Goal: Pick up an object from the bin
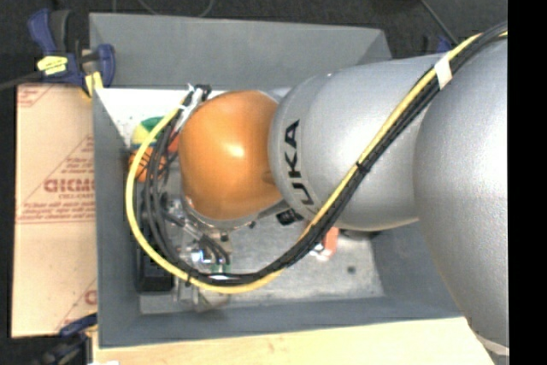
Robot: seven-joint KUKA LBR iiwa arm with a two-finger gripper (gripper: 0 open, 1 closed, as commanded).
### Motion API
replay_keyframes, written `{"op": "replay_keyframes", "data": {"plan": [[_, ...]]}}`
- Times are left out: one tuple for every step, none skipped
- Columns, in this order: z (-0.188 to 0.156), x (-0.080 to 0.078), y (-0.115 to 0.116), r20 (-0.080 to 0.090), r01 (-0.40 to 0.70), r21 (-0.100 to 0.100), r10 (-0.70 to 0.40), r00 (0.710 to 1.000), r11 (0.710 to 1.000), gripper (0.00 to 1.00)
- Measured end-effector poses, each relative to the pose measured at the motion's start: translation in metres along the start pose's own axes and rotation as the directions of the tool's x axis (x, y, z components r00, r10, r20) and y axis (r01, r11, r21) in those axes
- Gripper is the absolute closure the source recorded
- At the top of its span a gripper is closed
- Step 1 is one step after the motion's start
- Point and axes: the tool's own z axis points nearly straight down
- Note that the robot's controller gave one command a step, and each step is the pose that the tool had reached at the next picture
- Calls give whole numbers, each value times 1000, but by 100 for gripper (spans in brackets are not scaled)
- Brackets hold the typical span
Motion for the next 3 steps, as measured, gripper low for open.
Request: {"op": "replay_keyframes", "data": {"plan": [[-5, -2, -1, 8, -5, -2, 5, 1000, 1000, 0], [68, -4, -35, 10, -141, -4, 141, 990, 990, 0], [52, -12, -63, 5, -32, 0, 32, 999, 999, 0]]}}
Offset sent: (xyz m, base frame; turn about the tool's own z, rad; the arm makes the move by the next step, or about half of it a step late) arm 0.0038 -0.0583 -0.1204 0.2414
